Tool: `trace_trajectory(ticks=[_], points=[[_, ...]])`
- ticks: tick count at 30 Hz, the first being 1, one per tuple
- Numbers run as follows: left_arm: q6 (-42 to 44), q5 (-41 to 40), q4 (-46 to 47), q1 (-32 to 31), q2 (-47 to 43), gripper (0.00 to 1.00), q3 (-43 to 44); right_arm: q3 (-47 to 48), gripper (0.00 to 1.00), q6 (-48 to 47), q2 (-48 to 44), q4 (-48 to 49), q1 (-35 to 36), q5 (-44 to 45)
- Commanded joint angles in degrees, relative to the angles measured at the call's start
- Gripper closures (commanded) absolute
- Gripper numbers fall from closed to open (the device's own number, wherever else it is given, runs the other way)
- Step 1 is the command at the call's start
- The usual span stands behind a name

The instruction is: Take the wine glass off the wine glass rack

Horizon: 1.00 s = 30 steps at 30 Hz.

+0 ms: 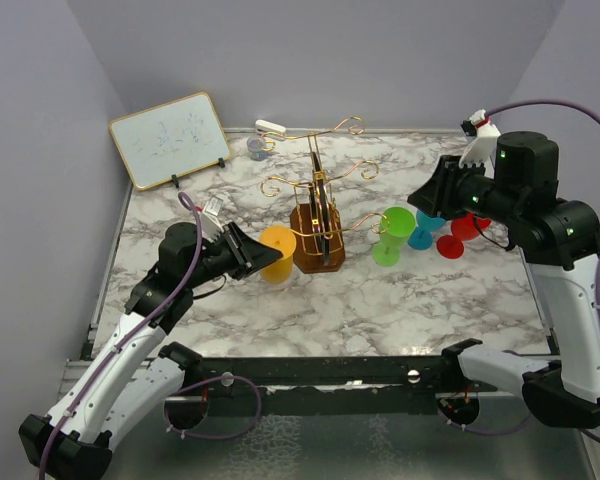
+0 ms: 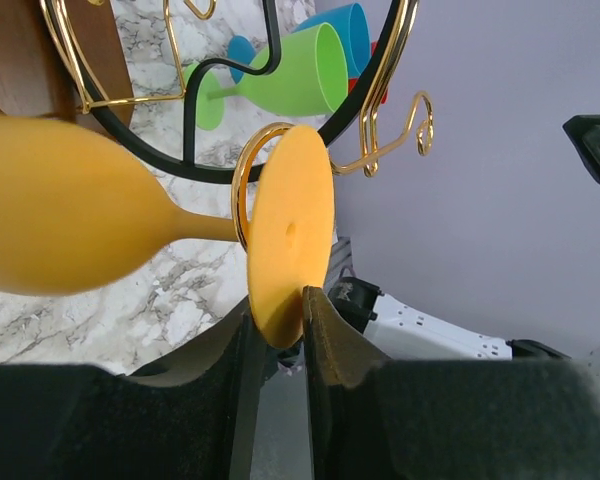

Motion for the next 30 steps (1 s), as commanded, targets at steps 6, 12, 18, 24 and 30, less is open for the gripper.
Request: trace_trajectory(ticks=[6, 12, 18, 24, 30], points=[[-0.65, -3.0, -0.32, 0.08, -1.72, 1.0, 1.47, 1.11, 0.73, 0.4, -1.51, 1.95, -0.3, -0.67], [-7.48, -2.83, 1.01, 0.09, -5.68, 1.0, 2.45, 1.89, 0.73, 0.78, -1.48, 2.27, -0.3, -0.32], [-18.89, -1.48, 7.58, 0.09, -8.56, 1.0, -1.39, 1.95, 0.75, 1.52, -1.82, 3.03, -0.3, -0.67], [-23.12, -2.93, 8.36, 0.09, -9.51, 1.0, -4.0, 2.08, 0.75, 1.35, -2.14, 2.87, -0.3, -0.18], [-21.07, -5.93, 5.35, 0.05, -8.53, 1.0, -2.07, 1.99, 0.75, 0.9, -2.52, 2.95, -0.31, 0.3]])
